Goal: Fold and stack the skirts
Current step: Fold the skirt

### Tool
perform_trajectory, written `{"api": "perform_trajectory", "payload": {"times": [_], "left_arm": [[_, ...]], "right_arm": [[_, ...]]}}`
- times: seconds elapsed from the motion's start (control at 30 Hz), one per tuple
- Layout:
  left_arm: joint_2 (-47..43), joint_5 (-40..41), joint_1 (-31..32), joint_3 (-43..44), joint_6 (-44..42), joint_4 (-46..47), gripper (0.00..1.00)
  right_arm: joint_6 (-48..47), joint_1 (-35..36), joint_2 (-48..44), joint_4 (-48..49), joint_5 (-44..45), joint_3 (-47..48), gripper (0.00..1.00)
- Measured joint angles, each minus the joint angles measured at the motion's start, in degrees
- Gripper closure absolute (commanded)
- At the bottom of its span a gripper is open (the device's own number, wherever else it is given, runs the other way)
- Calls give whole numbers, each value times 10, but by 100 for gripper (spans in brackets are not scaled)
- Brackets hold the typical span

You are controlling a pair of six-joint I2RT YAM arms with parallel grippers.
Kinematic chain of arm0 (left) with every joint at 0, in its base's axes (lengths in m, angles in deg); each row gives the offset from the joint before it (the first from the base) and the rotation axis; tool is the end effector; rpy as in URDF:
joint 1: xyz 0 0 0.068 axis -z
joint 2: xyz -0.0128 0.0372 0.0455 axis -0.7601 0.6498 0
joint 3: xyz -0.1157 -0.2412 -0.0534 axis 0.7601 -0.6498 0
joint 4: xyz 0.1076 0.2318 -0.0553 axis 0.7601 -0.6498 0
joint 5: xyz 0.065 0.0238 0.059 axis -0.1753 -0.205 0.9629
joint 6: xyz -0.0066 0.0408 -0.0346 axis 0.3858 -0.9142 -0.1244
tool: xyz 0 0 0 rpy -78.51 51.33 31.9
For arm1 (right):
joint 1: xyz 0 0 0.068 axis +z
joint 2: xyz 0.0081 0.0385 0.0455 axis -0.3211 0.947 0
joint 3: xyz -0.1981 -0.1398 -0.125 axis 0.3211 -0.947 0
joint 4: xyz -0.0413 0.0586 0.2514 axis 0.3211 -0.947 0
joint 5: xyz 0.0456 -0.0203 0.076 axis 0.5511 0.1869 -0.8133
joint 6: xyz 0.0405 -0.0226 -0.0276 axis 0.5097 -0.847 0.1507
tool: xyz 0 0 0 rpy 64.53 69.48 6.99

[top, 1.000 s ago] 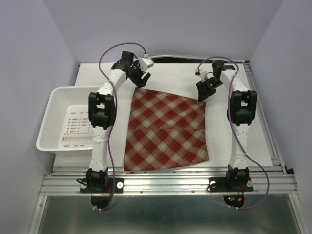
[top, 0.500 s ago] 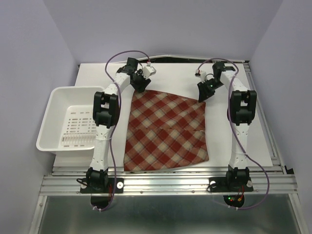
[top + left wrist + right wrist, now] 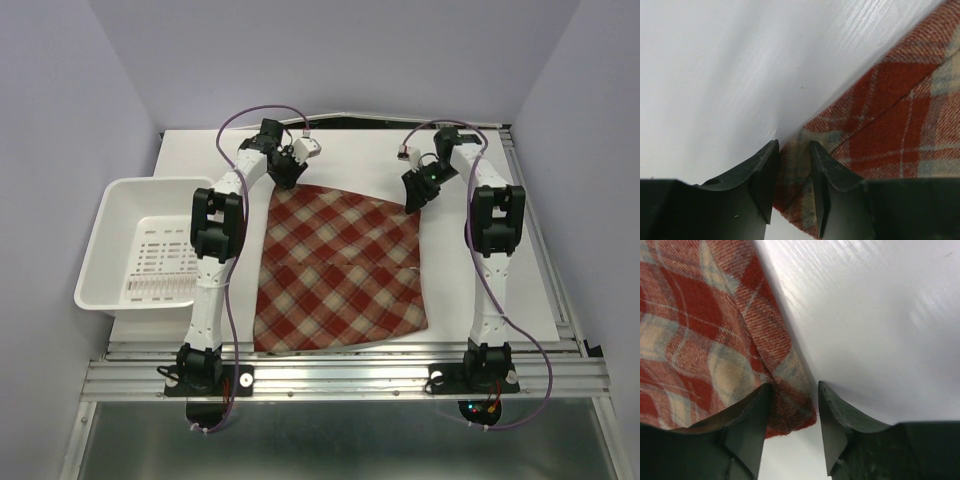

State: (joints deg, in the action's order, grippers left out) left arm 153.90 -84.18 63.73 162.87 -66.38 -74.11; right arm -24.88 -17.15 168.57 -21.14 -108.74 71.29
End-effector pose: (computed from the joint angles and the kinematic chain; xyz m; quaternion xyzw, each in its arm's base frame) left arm 0.5297 -0.1481 0.1776 0.4933 0.7810 -0.0888 0.3726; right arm 0.4872 0.0332 0.1675 -0.3626 0.8838 0.2528 0.1537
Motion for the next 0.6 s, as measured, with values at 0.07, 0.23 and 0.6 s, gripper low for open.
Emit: {"api": "perform_trajectory", "payload": {"times": [0.07, 0.23, 0.6], "left_arm": [[0, -1, 0, 0, 0, -2, 64], [0, -3, 0, 2, 2, -10, 88], [10, 11, -4, 58, 29, -7, 100]], "right_arm": [[-7, 1, 3, -9, -1, 4, 77], [-4, 0, 10, -8, 7, 1, 99], [91, 2, -1, 101, 51, -3, 99]]}}
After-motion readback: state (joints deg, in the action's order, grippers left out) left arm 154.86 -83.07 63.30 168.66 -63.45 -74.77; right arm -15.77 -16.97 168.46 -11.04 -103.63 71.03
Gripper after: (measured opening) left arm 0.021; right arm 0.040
